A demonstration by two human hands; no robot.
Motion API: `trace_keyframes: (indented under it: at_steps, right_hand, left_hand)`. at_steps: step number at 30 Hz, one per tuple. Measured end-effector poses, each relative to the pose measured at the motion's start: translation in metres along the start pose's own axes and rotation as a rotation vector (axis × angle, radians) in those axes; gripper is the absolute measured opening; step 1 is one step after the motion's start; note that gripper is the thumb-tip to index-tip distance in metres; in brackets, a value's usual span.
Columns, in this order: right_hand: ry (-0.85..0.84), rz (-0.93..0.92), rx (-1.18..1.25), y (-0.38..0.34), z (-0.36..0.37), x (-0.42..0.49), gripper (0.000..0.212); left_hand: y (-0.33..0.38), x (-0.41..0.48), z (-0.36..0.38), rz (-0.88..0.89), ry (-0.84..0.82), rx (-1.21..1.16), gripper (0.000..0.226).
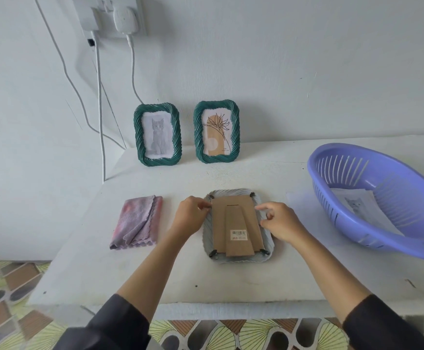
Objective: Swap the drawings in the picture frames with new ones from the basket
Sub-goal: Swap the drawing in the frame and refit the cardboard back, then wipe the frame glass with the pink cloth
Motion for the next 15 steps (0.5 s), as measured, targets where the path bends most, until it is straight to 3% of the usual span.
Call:
trace_keyframes:
  at_steps: [7,11,15]
  right_hand:
    - [0.316,-0.09,0.113,-0.034,-0.068,-0.012,0.025]
    - [0.425,-0.27,0.001,-0.092,-0.104,-0.025,0.021]
    - [0.356,-0.45,-0.092,-0.143,-0.088,-0.039,0.012]
  left_hand:
    - [0.004,-0.008,-0.012,-0.049,0.053,-0.107,0.025]
    - [0.029,-0.017,-0.02,-0.071,0.078,-0.375,0.023]
    - [0.066,-0.031,-0.022,-0.153,0.017,-0.782,0.024]
Point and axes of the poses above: each hand's wrist, its own x-axis towards the middle knuckle, its own z-axis out of the palm, y = z × x, the point moved 10 cm from there along x, towards the middle knuckle, and after that the axes turned 8 degrees about y, right-handed, at the moved point
